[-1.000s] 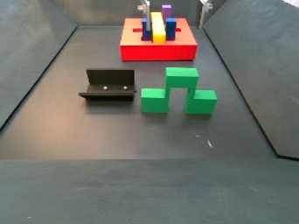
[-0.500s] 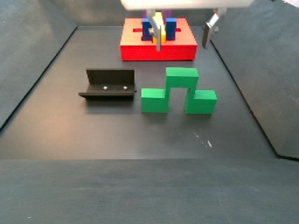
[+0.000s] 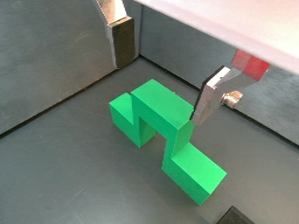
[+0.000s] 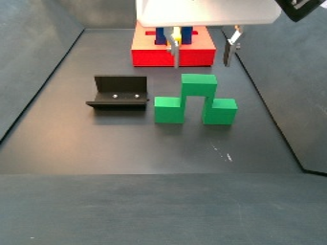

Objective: Pick up the green object. Move up. Move to above the board. Insert the green object.
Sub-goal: Pick up the green object.

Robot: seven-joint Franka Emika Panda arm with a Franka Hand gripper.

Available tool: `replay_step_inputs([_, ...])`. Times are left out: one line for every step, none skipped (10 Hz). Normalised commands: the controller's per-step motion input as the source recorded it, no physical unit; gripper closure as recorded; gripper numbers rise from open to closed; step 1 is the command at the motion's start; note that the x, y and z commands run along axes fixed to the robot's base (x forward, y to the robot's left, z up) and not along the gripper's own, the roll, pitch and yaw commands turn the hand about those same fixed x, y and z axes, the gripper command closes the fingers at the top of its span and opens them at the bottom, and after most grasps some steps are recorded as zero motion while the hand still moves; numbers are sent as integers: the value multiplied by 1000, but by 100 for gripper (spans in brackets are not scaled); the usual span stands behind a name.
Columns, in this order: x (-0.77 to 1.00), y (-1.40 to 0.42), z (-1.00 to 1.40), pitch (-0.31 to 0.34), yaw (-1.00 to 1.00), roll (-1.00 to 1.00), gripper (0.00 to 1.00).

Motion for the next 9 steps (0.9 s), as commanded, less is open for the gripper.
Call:
replay_step_inputs([151,146,-229,26,-106,134,0])
replay_step_inputs([229,117,-234,16,-46,103,0])
replay_step_inputs([200,69,-229,1,-37,81,0])
replay_step_inputs([206,43,-266,0,-9,63,0])
replay_step_inputs([163,0,-291,0,0,66,0])
replay_step_inputs([126,0,-309,0,0,70,0])
replay_step_inputs([11,0,-394,0,0,61,0])
replay_step_inputs([0,0,-343,0,0,63,0])
replay_step_inputs([0,0,-263,0,0,47,0])
